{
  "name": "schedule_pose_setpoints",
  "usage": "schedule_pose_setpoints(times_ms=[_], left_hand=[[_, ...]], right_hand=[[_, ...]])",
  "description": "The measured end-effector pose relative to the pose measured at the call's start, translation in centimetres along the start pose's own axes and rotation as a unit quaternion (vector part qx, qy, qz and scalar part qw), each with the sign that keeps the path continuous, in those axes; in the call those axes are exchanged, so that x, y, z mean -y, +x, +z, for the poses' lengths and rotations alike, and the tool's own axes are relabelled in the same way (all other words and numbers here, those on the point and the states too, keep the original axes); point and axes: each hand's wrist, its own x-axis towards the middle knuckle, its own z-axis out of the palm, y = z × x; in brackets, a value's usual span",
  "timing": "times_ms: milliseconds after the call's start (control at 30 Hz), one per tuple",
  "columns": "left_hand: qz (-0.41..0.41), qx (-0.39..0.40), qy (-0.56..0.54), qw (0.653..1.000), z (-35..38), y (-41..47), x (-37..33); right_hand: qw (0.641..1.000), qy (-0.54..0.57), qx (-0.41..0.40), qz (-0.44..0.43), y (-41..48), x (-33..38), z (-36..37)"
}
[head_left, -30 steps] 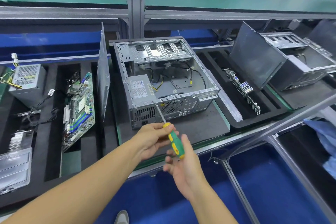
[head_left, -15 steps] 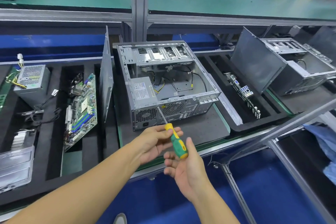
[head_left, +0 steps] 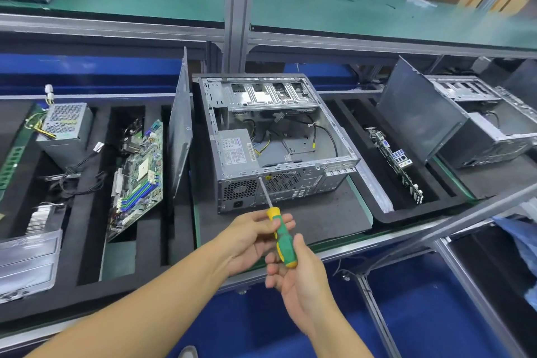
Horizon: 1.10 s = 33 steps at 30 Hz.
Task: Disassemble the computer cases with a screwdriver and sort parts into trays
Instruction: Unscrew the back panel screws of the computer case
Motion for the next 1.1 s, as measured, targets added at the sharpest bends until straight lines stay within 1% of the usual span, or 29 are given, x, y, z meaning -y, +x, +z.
schedule_pose_setpoints(times_ms=[67,133,200,267,333,367,433,467,533,633,700,833,933,1000,1100], left_hand=[[0.007,0.003,0.037,0.999,0.1,0.1,-0.1],[0.020,-0.001,0.084,0.996,0.4,0.0,-0.2],[0.023,-0.011,0.081,0.996,0.7,0.1,-0.2],[0.027,-0.029,0.054,0.998,0.6,0.3,-0.1],[0.034,-0.037,0.020,0.999,0.5,0.4,-0.1],[0.033,-0.037,0.003,0.999,0.3,0.4,0.0],[0.026,-0.023,-0.015,0.999,-0.1,0.4,0.0],[0.022,-0.013,-0.018,1.000,-0.2,0.4,0.1],[0.025,-0.012,-0.014,1.000,-0.1,0.7,-0.2],[0.067,-0.063,0.001,0.996,0.2,1.9,-1.1],[0.087,-0.097,-0.019,0.991,0.2,2.9,-1.9],[0.093,-0.145,-0.055,0.983,0.1,4.5,-3.2],[0.096,-0.176,-0.078,0.977,0.3,5.2,-3.2],[0.102,-0.182,-0.089,0.974,0.2,5.6,-3.2],[0.107,-0.165,-0.088,0.976,-0.2,6.1,-3.1]], right_hand=[[0.998,-0.038,-0.022,-0.034,0.0,-0.2,0.0],[0.993,-0.081,-0.027,-0.080,0.3,-0.5,-0.1],[0.989,-0.103,-0.020,-0.109,0.4,-0.8,-0.1],[0.990,-0.070,-0.011,-0.119,0.4,-0.9,0.1],[0.996,-0.001,-0.002,-0.093,0.4,-0.5,0.3],[0.998,0.022,0.007,-0.061,0.3,-0.2,0.4],[1.000,0.030,0.010,-0.004,0.5,0.1,0.1],[1.000,0.020,0.001,0.003,0.6,0.1,-0.1],[1.000,-0.019,-0.012,-0.020,0.7,0.0,-0.2],[0.992,-0.081,-0.025,-0.089,1.1,-0.6,-0.3],[0.986,-0.113,-0.028,-0.121,1.4,-0.6,-0.4],[0.981,-0.131,-0.018,-0.144,1.7,-0.2,-0.6],[0.970,-0.176,-0.021,-0.165,1.6,-0.2,-1.0],[0.963,-0.200,-0.023,-0.181,1.6,-0.2,-1.1],[0.960,-0.213,-0.013,-0.182,1.7,0.0,-1.4]])
